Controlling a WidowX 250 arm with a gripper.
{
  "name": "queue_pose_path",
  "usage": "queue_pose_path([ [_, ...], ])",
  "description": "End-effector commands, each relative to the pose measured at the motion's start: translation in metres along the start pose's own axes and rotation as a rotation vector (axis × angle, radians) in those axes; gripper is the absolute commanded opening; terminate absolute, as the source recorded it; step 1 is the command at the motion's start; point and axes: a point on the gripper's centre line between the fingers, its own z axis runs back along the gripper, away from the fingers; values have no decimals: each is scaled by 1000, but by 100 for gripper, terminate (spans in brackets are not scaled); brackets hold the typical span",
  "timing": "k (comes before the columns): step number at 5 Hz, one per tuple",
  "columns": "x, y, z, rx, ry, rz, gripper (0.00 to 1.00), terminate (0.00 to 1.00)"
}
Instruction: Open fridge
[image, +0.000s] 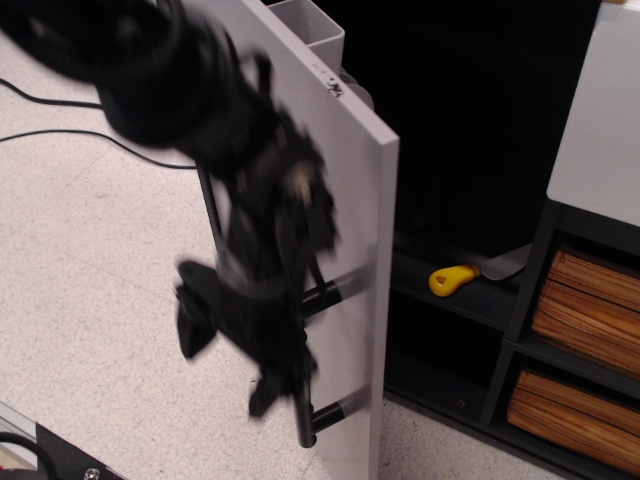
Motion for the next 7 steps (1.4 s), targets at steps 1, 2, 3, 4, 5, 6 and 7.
queue_pose_path([
  [1,-29,-36,-6,-21,-61,-185,100,0],
  [2,-26,-81,-3,-90,-66,-272,100,0],
  [3,6,-112,9,-146,-82,-278,100,0],
  [4,33,-133,14,-180,-88,-261,100,0],
  [5,66,-145,31,-193,-152,-210,100,0],
  [6,93,-138,46,-209,-197,-146,100,0],
  [7,105,-114,53,-171,-237,-73,100,0],
])
